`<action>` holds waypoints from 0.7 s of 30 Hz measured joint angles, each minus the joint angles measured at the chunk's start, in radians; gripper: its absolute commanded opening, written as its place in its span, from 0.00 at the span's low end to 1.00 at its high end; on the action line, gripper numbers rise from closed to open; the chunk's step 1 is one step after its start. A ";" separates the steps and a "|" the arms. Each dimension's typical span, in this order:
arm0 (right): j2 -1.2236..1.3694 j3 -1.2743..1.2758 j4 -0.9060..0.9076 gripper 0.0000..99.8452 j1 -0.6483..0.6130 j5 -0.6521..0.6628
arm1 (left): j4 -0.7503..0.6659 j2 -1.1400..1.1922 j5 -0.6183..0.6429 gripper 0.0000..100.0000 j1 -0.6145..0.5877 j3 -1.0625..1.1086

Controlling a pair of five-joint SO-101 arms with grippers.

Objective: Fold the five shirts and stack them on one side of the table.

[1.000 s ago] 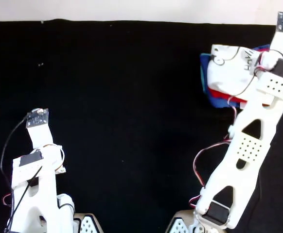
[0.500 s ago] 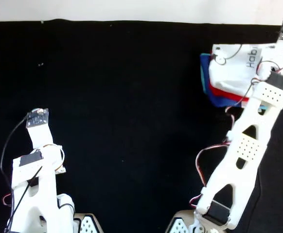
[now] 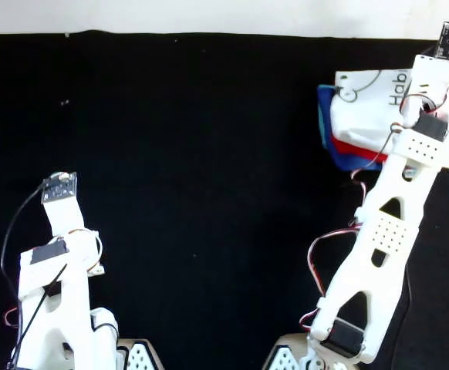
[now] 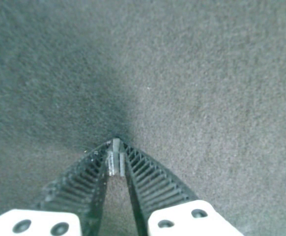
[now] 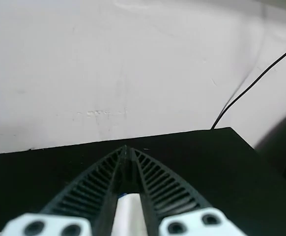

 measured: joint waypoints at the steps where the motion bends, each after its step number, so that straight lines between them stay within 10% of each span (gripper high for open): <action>1: 0.000 0.000 0.000 0.01 0.000 0.000 | 0.000 0.000 0.000 0.01 0.000 0.000; 21: -0.020 0.216 -0.204 0.01 0.097 0.068 | 0.000 0.000 0.000 0.01 0.000 0.000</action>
